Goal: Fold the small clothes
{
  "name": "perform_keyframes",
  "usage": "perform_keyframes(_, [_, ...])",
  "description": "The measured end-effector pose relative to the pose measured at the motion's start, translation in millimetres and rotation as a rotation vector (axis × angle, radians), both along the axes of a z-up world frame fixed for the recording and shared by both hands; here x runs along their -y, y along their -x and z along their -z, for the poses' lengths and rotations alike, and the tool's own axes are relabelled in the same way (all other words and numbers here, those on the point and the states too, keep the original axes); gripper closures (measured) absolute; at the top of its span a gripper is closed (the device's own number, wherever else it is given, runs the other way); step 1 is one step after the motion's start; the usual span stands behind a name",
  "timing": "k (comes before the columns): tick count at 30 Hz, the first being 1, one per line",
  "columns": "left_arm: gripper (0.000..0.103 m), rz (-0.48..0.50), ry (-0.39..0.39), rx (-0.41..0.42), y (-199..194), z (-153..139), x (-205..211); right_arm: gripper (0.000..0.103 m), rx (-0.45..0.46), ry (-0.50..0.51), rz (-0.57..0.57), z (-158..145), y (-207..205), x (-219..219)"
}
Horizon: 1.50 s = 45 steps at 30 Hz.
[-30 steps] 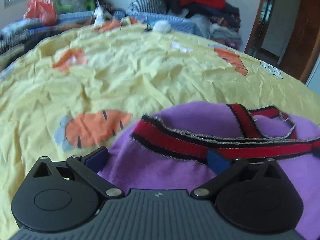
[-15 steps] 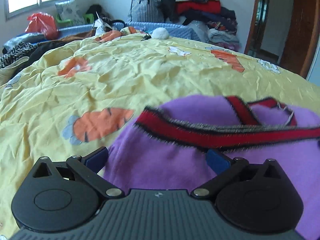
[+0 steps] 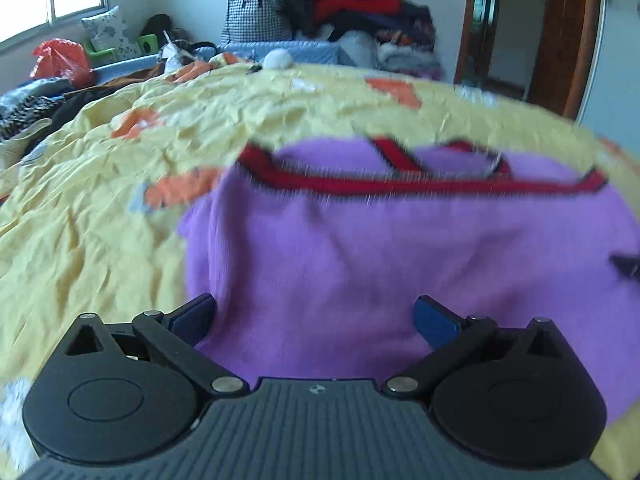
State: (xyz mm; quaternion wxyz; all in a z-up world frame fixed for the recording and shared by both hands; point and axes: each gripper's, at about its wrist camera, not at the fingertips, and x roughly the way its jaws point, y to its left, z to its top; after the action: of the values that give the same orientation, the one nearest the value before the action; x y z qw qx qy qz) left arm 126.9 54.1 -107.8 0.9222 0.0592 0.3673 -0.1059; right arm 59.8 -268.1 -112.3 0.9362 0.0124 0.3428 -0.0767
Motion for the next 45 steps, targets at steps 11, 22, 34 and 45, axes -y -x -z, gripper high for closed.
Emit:
perform_keyframes(11, [0.000, -0.055, 0.114, -0.056, 47.2, -19.8, -27.5, 0.000, -0.010, -0.091, -0.059, -20.5, 47.3, -13.8])
perform_keyframes(22, [0.000, -0.057, 0.009, -0.114, 51.7, -5.6, -13.8, 0.000, -0.025, -0.144, -0.021, -19.9, 64.4, -22.3])
perform_keyframes(34, [0.000, -0.067, 0.004, -0.134, 48.6, -1.3, -11.4, 0.000, -0.099, -0.082, -0.048, -0.3, 39.5, -65.8])
perform_keyframes(45, [0.000, -0.110, -0.007, -0.162, 42.8, -2.6, -7.5, 0.000, -0.122, -0.062, -0.007, -12.7, 38.0, -72.9])
